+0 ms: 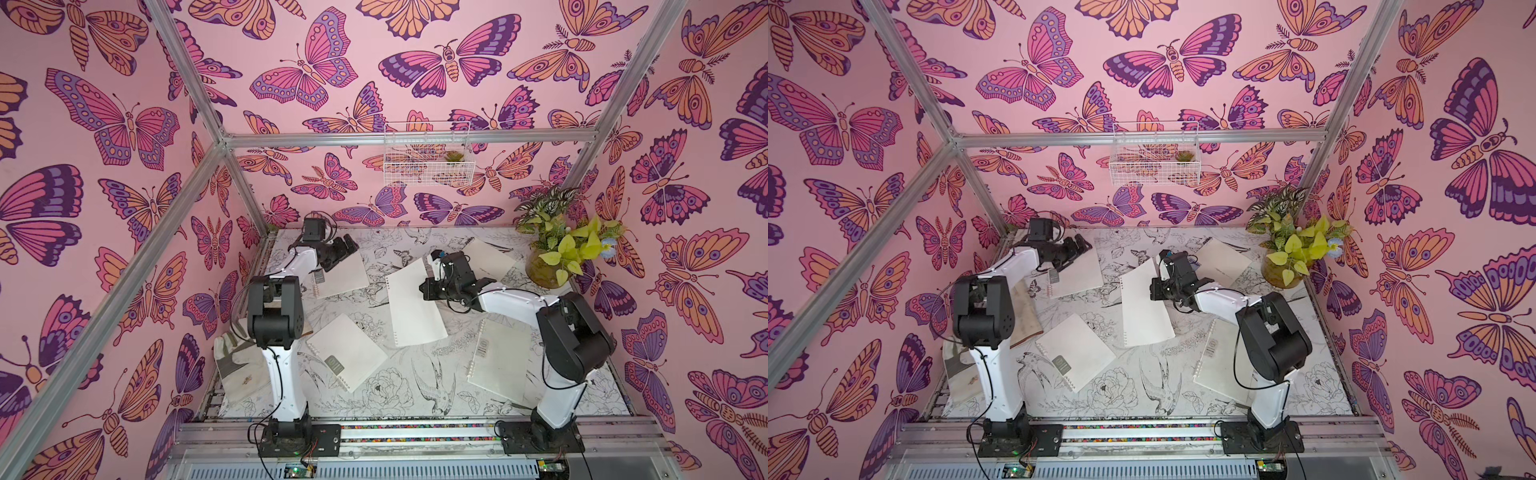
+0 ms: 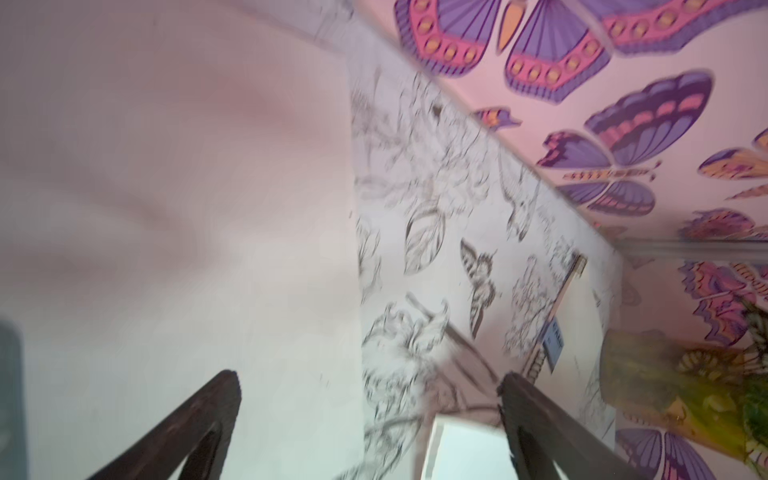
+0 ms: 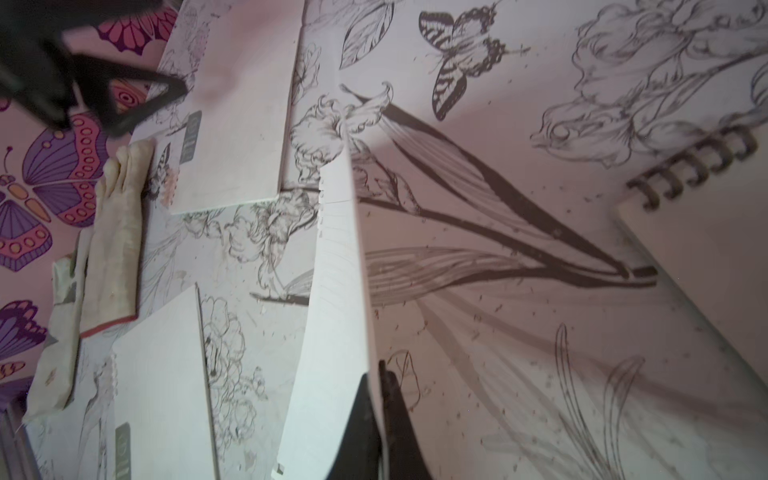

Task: Tear off pages from different notebooks
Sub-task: Close the notebook at the center of the board, then place the paper at the center of the board.

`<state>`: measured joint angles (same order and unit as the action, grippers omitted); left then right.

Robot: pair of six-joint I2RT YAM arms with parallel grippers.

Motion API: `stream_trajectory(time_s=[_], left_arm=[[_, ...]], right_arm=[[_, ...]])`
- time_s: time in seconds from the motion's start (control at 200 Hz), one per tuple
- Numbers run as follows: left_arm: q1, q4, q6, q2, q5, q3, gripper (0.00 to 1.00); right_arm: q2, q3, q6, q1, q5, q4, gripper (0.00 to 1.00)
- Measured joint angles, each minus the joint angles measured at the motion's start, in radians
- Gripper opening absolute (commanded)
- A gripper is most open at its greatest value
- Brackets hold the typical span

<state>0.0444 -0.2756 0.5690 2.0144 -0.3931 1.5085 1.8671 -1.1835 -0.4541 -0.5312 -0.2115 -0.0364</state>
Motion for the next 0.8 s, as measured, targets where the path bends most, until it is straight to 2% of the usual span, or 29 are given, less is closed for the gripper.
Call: stream_trajectory(time_s=[0.12,0.23,0.32,0.446,0.516,0.556,0.586,0.701,0.796], left_arm=[[0.029,0.049,-0.017,-0.27,0.103,-0.264,1.0],[0.055,0.085,-0.027,-0.464,0.159,-0.413,1.0],[0.059,0.087,-0.031,-0.519,0.2,-0.483,1.0],[0.065,0.038,-0.039,-0.49,0.261,-0.524,1.0],[0.083,0.019,-0.045,-0.457,0.281,-0.521,1.0],[0.108,0.004,-0.05,-0.429,0.294,-0.511,0.99],[0.123,-0.003,-0.054,-0.412,0.298,-0.5,0.99],[0.197,-0.041,-0.07,-0.302,0.307,-0.394,0.94],[0.22,-0.043,-0.075,-0.208,0.307,-0.308,0.94]], right_arm=[[0.13,-0.166,-0.018,0.008,0.035,0.001,0.0],[0.277,-0.349,-0.025,0.019,0.058,-0.002,0.0],[0.394,-0.502,-0.024,0.025,0.072,0.03,0.01],[0.509,-0.657,-0.014,0.032,0.111,0.101,0.04],[0.548,-0.714,-0.01,0.037,0.134,0.143,0.19],[0.568,-0.75,-0.004,0.042,0.143,0.179,0.32],[0.58,-0.776,0.003,0.046,0.148,0.2,0.38],[0.605,-0.86,0.032,0.071,0.16,0.284,0.6],[0.595,-0.888,0.064,0.099,0.162,0.332,0.8]])
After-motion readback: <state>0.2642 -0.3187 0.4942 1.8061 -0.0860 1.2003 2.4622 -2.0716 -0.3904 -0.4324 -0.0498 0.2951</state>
